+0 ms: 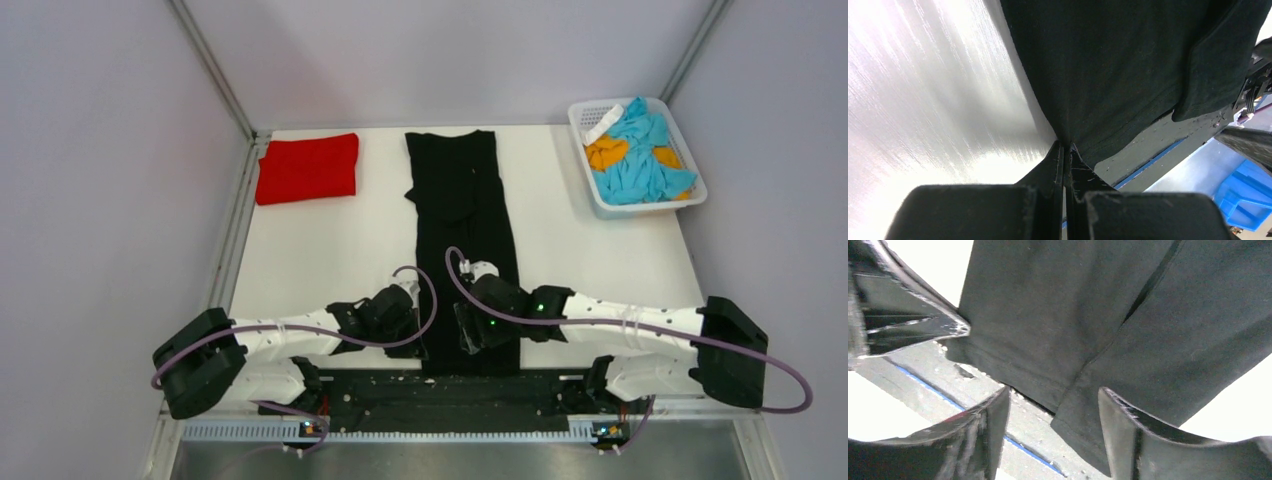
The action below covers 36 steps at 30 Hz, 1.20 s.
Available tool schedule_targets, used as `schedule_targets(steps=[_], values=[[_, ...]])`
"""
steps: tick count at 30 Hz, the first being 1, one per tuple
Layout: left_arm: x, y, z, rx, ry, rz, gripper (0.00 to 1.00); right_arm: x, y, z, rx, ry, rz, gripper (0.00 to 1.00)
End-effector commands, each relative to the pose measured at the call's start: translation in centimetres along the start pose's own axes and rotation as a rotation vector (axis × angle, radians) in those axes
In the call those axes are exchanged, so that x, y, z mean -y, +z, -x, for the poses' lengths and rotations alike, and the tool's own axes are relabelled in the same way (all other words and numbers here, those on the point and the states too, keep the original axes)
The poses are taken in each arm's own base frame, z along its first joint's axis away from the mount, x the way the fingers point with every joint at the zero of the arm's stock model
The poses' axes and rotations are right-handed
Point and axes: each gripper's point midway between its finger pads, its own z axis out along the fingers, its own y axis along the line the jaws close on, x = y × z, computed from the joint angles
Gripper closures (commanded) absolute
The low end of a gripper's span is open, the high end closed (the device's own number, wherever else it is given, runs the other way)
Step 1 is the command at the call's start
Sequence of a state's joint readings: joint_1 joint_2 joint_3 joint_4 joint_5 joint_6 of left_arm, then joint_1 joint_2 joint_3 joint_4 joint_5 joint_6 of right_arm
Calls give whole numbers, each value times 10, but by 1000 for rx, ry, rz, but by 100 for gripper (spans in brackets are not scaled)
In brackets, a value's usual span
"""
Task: Fold and stack the t-shirts
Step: Grab the bottom of the folded rectangular tshirt with both arms
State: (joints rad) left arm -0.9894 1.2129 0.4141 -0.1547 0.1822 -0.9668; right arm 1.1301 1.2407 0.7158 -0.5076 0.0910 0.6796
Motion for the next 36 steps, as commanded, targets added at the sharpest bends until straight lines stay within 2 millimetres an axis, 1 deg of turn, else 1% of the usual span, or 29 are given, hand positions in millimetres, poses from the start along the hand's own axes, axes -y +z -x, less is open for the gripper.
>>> schedule_targets(steps=[1,3,4,7,9,10,11,13,17,20,21,23,26,29,32,34,36], values=[[-21,0,-11,-23,9,69,100,-17,-28,20,125,-17,105,29],[-21,0,-12,-26,7,70,100,-8,-36,21,161,18,89,18],[-22,0,-12,-28,6,71,100,-2,-40,19,169,43,69,15],[-23,-1,-13,-27,2,73,100,29,-51,3,161,147,-51,1],[-23,-1,-13,-25,1,73,100,66,-60,-19,141,274,-211,1],[-22,-2,-12,-24,2,71,100,78,-63,-26,146,337,-262,1],[-21,-2,-11,-21,3,70,100,84,-64,-33,140,368,-279,1],[-20,-3,-11,-21,4,70,100,82,-60,-45,107,400,-247,2],[-20,-3,-11,-28,1,76,100,71,-59,-61,35,426,-177,22],[-22,-3,-12,-27,-3,79,100,66,-55,-67,21,453,-129,42],[-22,-2,-12,-26,-6,78,100,64,-53,-68,23,459,-111,46],[-20,-2,-12,-25,-8,71,100,58,-46,-67,41,475,-58,50],[-21,-2,-13,-27,-10,72,100,45,-37,-69,40,488,34,53],[-21,-1,-13,-28,-13,70,100,46,-30,-73,36,484,40,54],[-21,-1,-14,-33,-14,64,100,42,-23,-72,33,478,57,59],[-21,-1,-15,-32,-18,62,100,37,-19,-74,16,470,75,66],[-19,-2,-15,-29,-19,51,100,32,-16,-75,1,462,96,75]])
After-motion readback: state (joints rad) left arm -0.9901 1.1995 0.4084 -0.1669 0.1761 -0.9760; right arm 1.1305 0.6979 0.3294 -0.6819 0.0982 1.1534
